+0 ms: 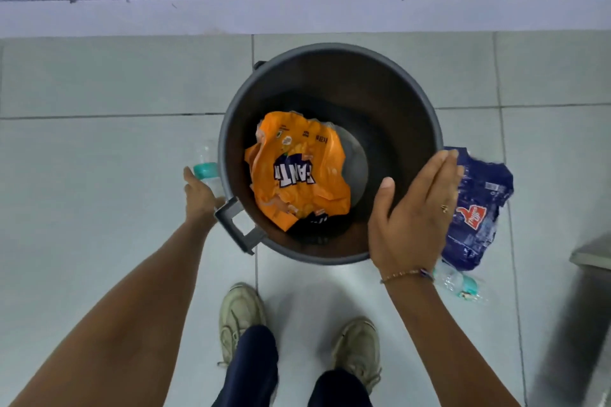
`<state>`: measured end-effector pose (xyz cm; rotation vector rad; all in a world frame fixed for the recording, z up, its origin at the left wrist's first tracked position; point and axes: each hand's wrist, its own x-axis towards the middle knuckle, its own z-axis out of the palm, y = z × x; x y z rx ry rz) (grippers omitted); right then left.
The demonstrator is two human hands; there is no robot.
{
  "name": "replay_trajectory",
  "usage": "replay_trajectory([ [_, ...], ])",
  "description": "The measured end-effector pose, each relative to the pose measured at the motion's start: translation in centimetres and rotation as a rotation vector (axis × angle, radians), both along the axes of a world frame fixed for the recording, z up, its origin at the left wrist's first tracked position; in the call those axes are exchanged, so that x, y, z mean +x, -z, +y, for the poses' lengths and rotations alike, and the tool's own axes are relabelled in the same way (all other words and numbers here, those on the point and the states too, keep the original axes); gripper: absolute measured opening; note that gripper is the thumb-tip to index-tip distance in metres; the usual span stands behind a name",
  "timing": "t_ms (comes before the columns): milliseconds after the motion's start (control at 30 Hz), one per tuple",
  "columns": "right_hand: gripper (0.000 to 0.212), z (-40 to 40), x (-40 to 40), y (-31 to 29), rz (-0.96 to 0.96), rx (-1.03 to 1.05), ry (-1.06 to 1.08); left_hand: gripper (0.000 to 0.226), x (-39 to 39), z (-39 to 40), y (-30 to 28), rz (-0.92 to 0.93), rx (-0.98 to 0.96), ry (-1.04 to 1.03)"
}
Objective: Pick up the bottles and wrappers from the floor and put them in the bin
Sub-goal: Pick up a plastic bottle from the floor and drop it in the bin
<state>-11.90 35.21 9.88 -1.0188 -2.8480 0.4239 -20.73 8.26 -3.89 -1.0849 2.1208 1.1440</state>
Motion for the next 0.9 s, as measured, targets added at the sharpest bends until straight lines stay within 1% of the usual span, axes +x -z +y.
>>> replay_trajectory([
  [67, 0.066, -0.1, -0.2, -0.7, -0.061, -0.022, 0.005, 0.057, 2.2, 0.8, -3.3, 0.005, -0.025, 0.137],
  [100, 0.066, -0.1, -0.2, -1.2, -0.092, -0.04, 0.004, 0.061, 3.6, 1.2, -5.5, 0.008, -0.038, 0.187],
  [167, 0.067, 0.1, -0.2, -2.3, -0.147, -0.086, -0.029, 0.085, 5.9, 0.9, -9.1, -0.009, -0.046, 0.177],
  [200, 0.068, 0.2, -0.2, -2.9, -0.174, -0.112, -0.048, 0.09, 6.8, 0.8, -10.8, -0.007, -0.042, 0.156],
  [300, 0.07, 1.0, 0.0, -4.2, -0.264, -0.148, -0.121, 0.087, 9.0, 1.0, -15.3, 0.05, -0.018, 0.092],
  [367, 0.07, 1.9, 0.3, -4.5, -0.344, -0.113, -0.21, 0.083, 9.6, 1.2, -17.3, 0.131, 0.006, 0.064],
  [433, 0.068, 3.0, 1.0, -5.3, -0.418, -0.069, -0.284, 0.077, 9.4, 2.1, -19.6, 0.261, 0.048, 0.035],
  [500, 0.066, 3.8, 1.2, -5.8, -0.462, -0.042, -0.34, 0.072, 8.7, 3.6, -21.8, 0.42, 0.105, -0.075],
  [567, 0.065, 4.0, 1.3, -5.9, -0.477, -0.035, -0.369, 0.074, 8.2, 5.4, -23.1, 0.549, 0.11, -0.123],
  [633, 0.065, 4.0, 1.2, -5.4, -0.469, -0.026, -0.367, 0.074, 7.7, 7.4, -24.0, 0.666, 0.17, -0.041],
  [700, 0.067, 3.7, 1.2, -5.1, -0.474, -0.04, -0.341, 0.06, 7.3, 9.5, -23.7, 0.743, 0.223, 0.135],
  [733, 0.067, 3.6, 1.2, -4.8, -0.466, -0.043, -0.332, 0.052, 7.0, 10.5, -23.4, 0.75, 0.211, 0.212],
  [767, 0.068, 3.5, 1.2, -4.5, -0.455, -0.046, -0.324, 0.049, 6.7, 11.5, -23.0, 0.71, 0.225, 0.245],
  [800, 0.069, 3.4, 1.1, -4.5, -0.446, -0.052, -0.317, 0.052, 6.5, 12.3, -22.5, 0.643, 0.203, 0.306],
  [867, 0.069, 3.5, 1.2, -4.3, -0.429, -0.065, -0.315, 0.073, 6.3, 13.5, -21.4, 0.501, 0.138, 0.488],
  [900, 0.069, 3.5, 1.2, -4.3, -0.418, -0.07, -0.319, 0.082, 6.1, 13.7, -20.9, 0.436, 0.141, 0.568],
])
